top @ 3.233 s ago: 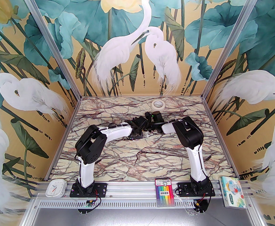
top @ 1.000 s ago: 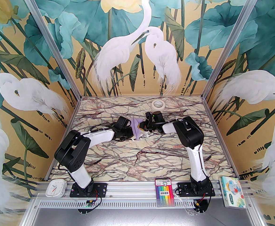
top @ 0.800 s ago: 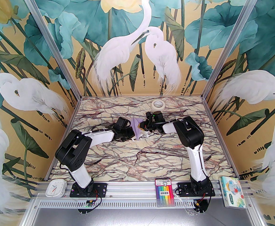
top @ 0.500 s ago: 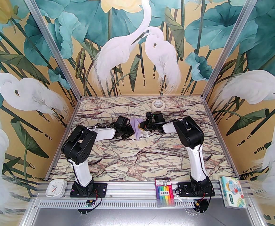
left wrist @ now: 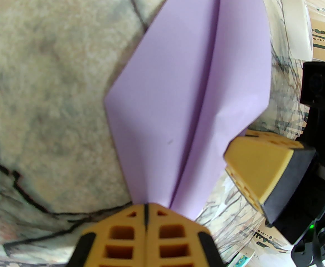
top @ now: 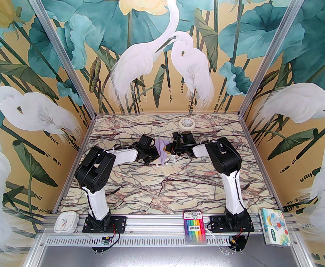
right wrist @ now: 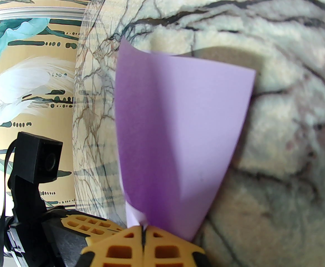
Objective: Fold a paper plane with a square sheet of paper (fold left side to right side)
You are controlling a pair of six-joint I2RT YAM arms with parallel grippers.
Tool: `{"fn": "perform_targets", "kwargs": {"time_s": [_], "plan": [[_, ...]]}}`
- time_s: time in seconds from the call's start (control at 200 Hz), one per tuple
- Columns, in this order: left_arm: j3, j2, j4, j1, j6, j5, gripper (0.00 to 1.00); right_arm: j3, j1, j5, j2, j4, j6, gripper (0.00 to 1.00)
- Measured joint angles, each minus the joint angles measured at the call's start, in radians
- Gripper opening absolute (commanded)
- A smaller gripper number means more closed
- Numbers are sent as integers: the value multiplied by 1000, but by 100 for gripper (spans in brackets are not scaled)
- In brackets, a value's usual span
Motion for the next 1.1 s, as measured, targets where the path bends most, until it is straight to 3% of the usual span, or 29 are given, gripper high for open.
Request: {"fn": "perform_targets", "kwargs": {"time_s": [1.1], "plan": [[13, 7, -18, 0, 4, 0, 0, 14, -22, -22, 0, -48, -26, 5]]}}
